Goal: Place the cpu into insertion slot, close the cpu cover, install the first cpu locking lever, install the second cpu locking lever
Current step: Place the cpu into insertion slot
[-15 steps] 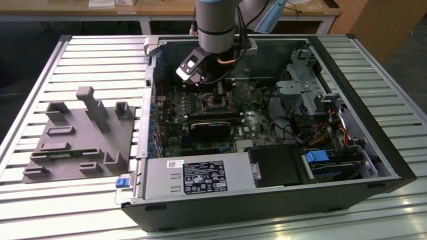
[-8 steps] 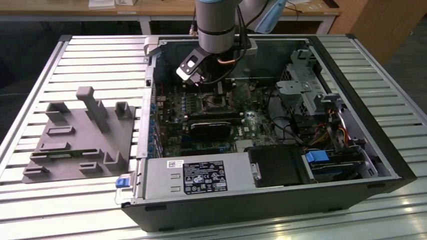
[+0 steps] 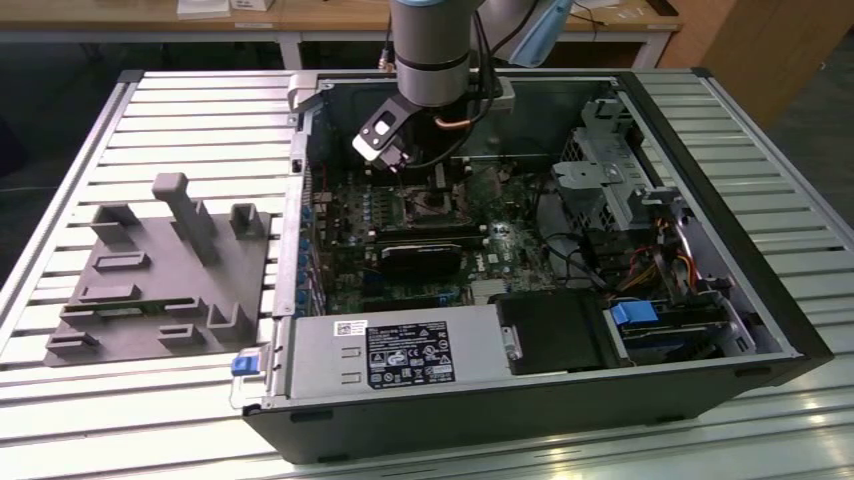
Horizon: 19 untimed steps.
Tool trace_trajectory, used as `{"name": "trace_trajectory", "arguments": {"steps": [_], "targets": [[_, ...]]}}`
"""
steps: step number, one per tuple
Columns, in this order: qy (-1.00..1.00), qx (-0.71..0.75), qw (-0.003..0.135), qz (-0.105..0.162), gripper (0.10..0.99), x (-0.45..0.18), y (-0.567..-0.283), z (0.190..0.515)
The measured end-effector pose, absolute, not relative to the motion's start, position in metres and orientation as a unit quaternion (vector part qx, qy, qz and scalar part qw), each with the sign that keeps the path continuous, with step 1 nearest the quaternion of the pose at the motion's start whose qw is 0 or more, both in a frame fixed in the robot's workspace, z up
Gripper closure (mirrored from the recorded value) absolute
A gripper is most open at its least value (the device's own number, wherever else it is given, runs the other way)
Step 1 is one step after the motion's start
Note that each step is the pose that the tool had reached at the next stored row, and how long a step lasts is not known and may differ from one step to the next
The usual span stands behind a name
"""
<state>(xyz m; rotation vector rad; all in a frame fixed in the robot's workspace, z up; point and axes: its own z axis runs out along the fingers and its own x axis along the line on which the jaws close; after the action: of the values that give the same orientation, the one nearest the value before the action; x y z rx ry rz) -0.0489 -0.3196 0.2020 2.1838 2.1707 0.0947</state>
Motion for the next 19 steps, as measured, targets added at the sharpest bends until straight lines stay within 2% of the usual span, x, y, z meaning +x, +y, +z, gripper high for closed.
{"name": "trace_trajectory", "arguments": {"steps": [19], "targets": [[0.704,0.709,0.03,0.031,0.984,-0.0489,-0.3196,0.198]]}}
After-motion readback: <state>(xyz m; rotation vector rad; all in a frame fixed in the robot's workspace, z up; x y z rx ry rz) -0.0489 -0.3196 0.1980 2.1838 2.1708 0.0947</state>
